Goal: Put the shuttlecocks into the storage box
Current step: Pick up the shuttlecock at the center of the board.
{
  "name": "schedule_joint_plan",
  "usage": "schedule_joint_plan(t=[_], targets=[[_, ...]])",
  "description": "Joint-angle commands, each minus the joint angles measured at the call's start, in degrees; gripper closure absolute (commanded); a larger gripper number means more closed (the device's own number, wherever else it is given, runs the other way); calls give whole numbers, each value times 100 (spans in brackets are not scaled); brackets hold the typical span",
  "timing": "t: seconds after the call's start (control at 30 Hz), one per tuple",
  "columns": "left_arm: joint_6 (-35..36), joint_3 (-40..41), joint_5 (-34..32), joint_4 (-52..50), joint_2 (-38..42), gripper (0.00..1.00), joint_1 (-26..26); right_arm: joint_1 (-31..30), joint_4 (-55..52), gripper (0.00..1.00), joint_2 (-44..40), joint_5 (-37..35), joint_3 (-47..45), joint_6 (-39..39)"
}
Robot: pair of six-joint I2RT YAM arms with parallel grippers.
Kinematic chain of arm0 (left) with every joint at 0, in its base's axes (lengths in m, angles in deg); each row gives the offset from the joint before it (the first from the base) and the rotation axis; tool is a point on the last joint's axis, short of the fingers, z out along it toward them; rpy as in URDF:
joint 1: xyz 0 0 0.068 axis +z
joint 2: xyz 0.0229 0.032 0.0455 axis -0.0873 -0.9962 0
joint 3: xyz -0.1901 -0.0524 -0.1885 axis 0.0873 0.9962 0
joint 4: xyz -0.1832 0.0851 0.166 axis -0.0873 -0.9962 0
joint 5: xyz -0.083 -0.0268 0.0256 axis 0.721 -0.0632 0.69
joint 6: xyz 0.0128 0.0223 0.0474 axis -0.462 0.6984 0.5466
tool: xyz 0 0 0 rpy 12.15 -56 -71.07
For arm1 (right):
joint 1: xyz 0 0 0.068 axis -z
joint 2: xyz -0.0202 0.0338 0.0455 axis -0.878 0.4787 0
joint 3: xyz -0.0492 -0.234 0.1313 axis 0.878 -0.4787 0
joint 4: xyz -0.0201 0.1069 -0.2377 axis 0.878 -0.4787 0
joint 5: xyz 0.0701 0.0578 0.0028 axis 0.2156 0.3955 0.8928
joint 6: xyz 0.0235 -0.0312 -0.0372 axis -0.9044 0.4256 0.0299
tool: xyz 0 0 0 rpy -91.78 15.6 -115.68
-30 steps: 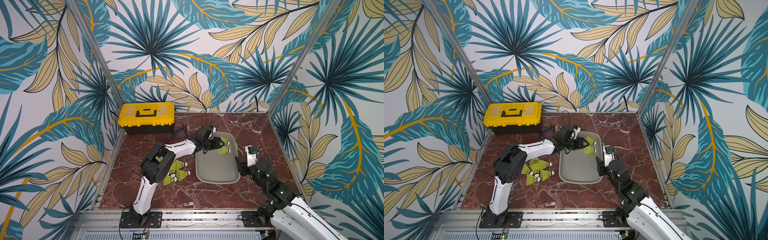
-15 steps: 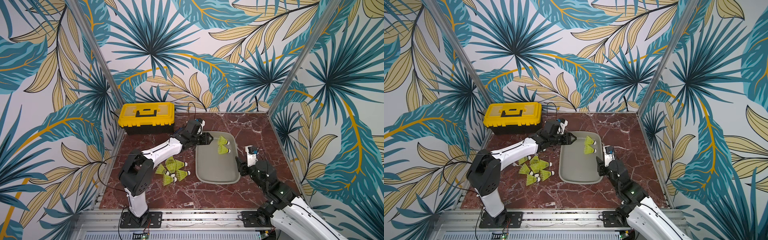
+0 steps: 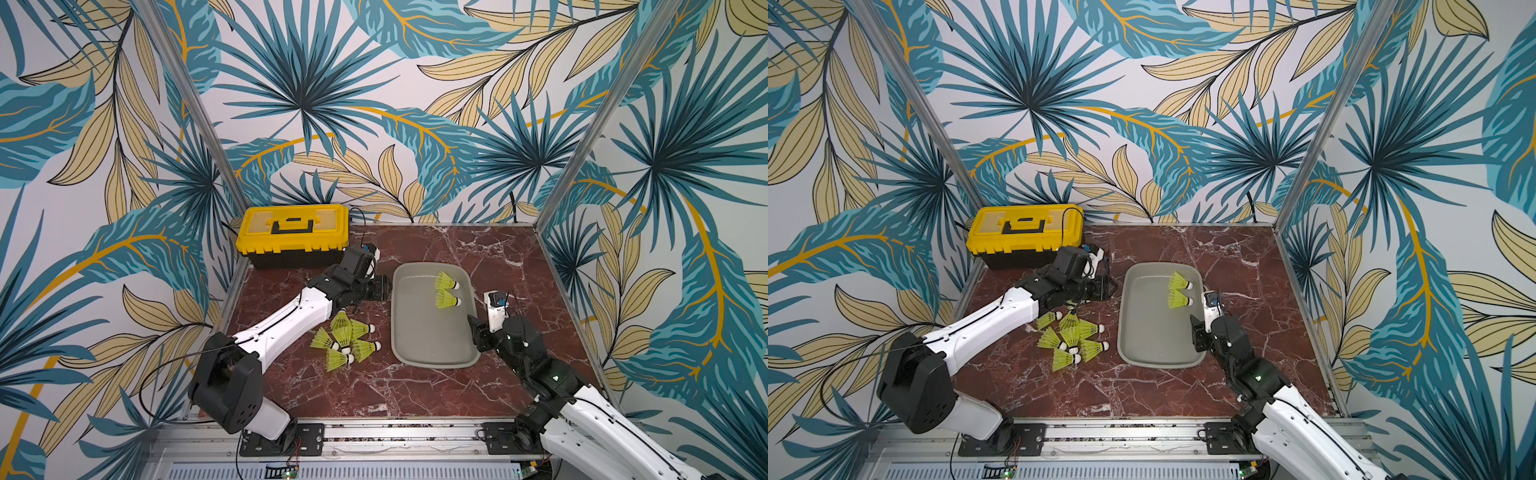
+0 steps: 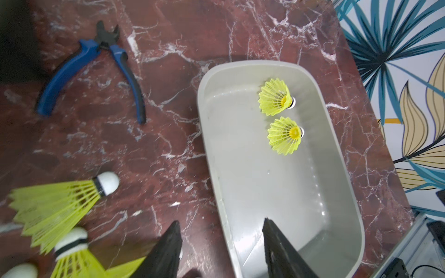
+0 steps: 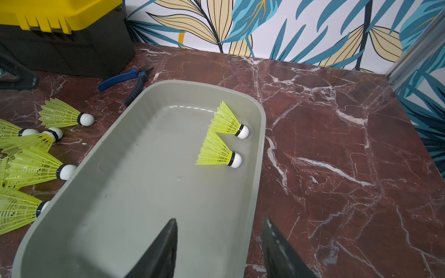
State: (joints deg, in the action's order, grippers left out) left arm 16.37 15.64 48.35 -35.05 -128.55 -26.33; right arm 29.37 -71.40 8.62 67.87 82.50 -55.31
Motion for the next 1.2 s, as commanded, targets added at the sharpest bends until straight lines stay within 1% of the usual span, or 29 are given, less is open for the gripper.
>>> schedule_joint_plan(t=[0.0, 0.07, 0.27, 0.47, 0.7, 0.8, 0.93, 1.03, 1.17], targets=[[-65, 455, -261, -422, 477, 43, 22, -15, 95, 44, 90, 78, 84, 69], [-248, 679, -284, -482, 724, 43, 22, -21, 358, 44, 169, 106, 91, 67], [-866, 1315, -175, -637, 1306, 43, 4, -19, 526, 44, 426, 204, 128, 45], [-1201, 1789, 28, -570, 1581, 43, -4, -27, 668, 44, 566, 259, 128, 28], [-1621, 2322, 267, -85, 1592, 44, -4, -20, 690, 44, 596, 294, 141, 9], [-1824, 2553, 274, 151, 1605, 48, 1, -17, 664, 44, 589, 295, 137, -9], [-2018, 2803, 451, 525, 1571, 52, 2, -24, 640, 44, 572, 295, 146, -27], [-2075, 2906, 556, 721, 1484, 54, 3, -18, 629, 44, 562, 295, 146, -45], [-2097, 2958, 618, 874, 1349, 60, 0, -20, 616, 44, 552, 329, 146, -90]])
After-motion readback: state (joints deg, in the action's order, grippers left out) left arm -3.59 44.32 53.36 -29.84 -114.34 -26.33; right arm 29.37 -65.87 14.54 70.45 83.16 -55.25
